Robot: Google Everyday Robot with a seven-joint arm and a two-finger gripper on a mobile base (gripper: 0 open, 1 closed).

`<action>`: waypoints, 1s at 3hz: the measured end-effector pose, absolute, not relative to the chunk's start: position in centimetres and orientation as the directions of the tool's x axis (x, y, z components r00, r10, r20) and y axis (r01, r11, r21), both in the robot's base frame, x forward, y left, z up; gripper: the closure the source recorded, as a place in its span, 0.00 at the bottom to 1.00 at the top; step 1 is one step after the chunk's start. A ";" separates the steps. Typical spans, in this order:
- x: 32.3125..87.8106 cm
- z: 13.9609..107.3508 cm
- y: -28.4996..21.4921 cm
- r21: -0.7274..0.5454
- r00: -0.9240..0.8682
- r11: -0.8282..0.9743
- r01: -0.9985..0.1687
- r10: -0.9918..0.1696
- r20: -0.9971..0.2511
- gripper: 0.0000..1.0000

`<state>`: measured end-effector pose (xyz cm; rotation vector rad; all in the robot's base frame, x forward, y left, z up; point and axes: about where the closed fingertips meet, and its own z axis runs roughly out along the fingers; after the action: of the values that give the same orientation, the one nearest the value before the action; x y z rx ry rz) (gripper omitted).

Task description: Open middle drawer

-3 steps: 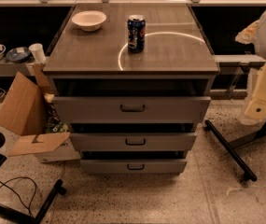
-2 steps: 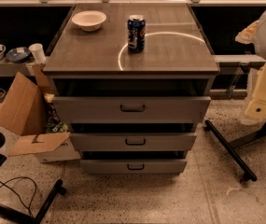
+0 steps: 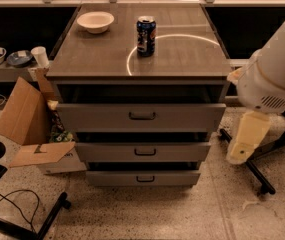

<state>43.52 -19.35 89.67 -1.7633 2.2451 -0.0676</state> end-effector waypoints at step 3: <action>44.0 79.9 -17.3 -0.202 -0.248 0.278 -0.939 -0.956 -0.159 0.00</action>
Offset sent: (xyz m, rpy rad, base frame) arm 0.0108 0.0311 -0.1482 -0.0255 0.0309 -0.0653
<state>44.05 -17.28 79.91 -1.7484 2.2995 -0.0949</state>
